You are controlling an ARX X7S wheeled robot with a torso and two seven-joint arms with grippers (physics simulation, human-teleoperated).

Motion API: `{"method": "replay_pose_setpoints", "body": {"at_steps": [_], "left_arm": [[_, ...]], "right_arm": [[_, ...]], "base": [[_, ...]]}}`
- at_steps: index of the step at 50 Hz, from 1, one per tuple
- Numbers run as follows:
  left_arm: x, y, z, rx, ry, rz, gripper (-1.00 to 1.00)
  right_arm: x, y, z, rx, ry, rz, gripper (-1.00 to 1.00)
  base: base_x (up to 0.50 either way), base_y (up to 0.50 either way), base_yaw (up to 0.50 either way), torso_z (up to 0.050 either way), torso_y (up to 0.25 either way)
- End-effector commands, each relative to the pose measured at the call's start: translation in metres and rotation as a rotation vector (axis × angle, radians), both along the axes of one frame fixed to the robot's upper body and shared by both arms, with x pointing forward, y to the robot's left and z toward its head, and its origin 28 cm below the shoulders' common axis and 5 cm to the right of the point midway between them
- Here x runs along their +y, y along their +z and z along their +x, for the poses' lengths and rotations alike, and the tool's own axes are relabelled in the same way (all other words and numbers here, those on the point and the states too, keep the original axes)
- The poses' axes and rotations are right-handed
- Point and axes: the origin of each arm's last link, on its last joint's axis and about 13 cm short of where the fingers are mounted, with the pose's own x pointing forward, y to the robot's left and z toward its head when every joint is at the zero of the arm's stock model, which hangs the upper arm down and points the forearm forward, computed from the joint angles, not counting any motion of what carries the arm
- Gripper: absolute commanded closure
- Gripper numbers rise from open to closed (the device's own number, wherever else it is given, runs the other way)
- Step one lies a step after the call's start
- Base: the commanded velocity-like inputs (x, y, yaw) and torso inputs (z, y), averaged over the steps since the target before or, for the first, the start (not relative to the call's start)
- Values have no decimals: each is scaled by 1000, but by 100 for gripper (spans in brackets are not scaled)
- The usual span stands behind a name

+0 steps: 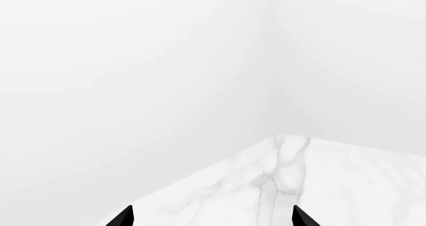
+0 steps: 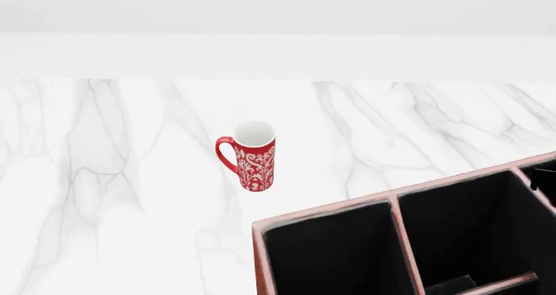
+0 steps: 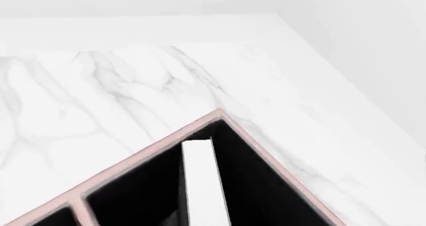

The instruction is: Pick up the book and place it in the right compartment of the caddy.

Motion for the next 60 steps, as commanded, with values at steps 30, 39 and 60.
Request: {"method": "replay_pose_setpoints", "body": {"at_steps": [30,39,60], "left_arm": [[-5,11,10,-3,-42,10,-100],[-32,54,84,30,-328,63,-100],[-136,102,247,-7,-1002,64,-100]], "right_arm": [[13,29,0,-84,44,-14,-100],[61,68,9,-244,225,-20,-100],[154,14,53,-311,590,39,-100]], "base": [[0,0,0,0,0],[0,0,0,0,0],[0,0,0,0,0]]}}
